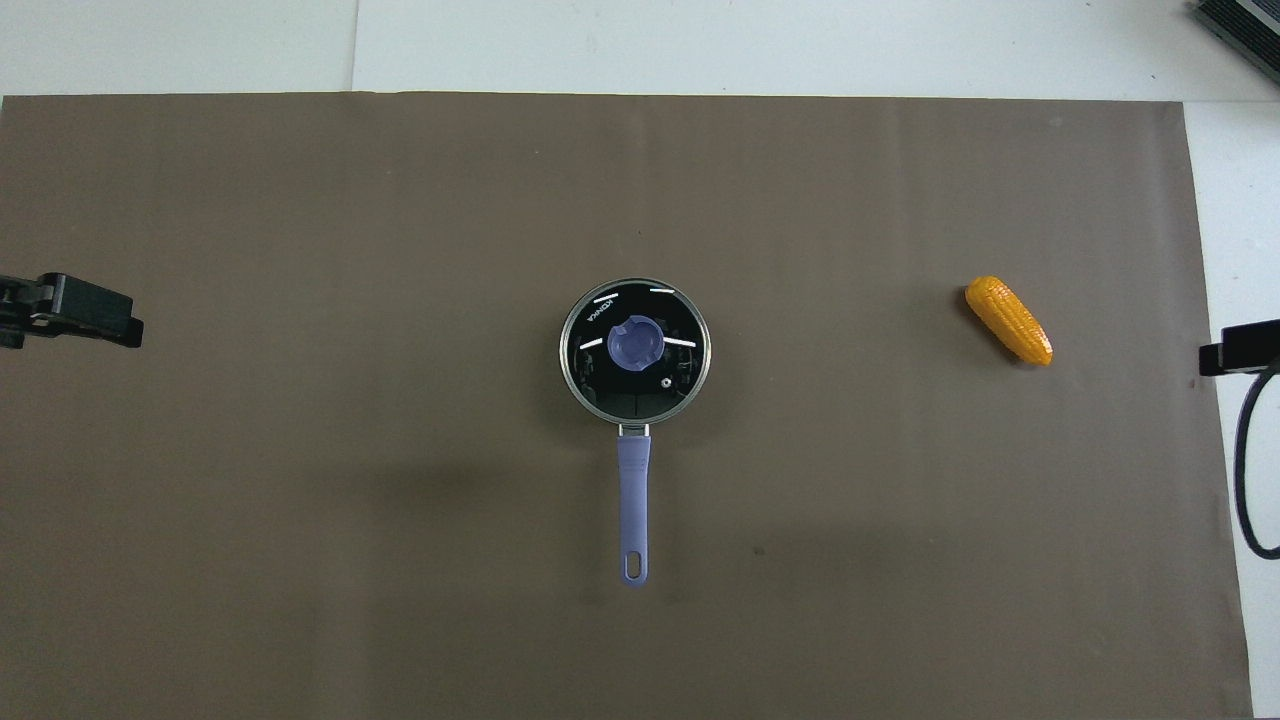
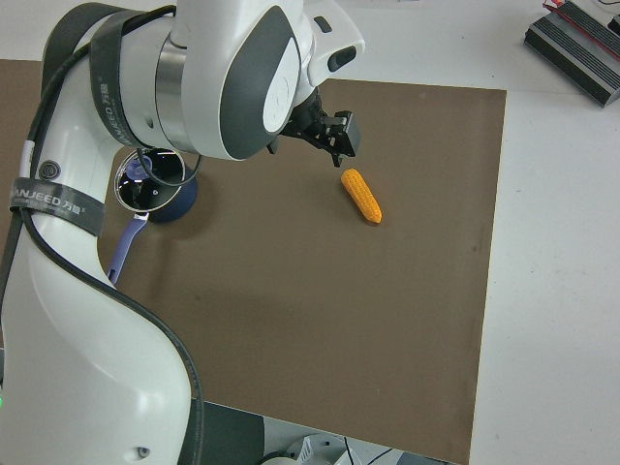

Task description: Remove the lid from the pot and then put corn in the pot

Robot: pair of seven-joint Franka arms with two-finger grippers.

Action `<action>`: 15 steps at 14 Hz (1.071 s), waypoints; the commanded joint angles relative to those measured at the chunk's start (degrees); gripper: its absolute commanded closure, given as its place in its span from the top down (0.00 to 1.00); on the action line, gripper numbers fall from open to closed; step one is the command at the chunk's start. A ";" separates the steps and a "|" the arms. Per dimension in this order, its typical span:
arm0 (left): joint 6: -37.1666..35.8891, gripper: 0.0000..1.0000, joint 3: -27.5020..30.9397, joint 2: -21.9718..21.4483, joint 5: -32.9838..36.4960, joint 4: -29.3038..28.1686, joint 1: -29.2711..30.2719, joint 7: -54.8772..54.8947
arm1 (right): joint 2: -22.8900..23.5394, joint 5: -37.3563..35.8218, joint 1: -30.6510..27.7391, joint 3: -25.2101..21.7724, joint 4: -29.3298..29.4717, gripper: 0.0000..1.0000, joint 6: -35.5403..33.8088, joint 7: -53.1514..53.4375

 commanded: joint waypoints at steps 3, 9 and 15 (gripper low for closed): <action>0.52 1.00 -0.13 -1.44 -0.20 -1.45 -0.20 0.94 | -0.16 -0.02 -0.04 0.15 -0.02 1.00 0.09 0.63; 0.52 1.00 -0.22 -1.44 -0.20 -1.53 -0.38 0.77 | -0.16 -0.02 -0.04 0.06 -0.02 1.00 0.09 0.63; 0.52 1.00 -0.57 -1.53 -0.38 -1.89 -0.47 0.50 | -0.16 -0.02 -0.04 0.06 -0.02 1.00 0.09 0.63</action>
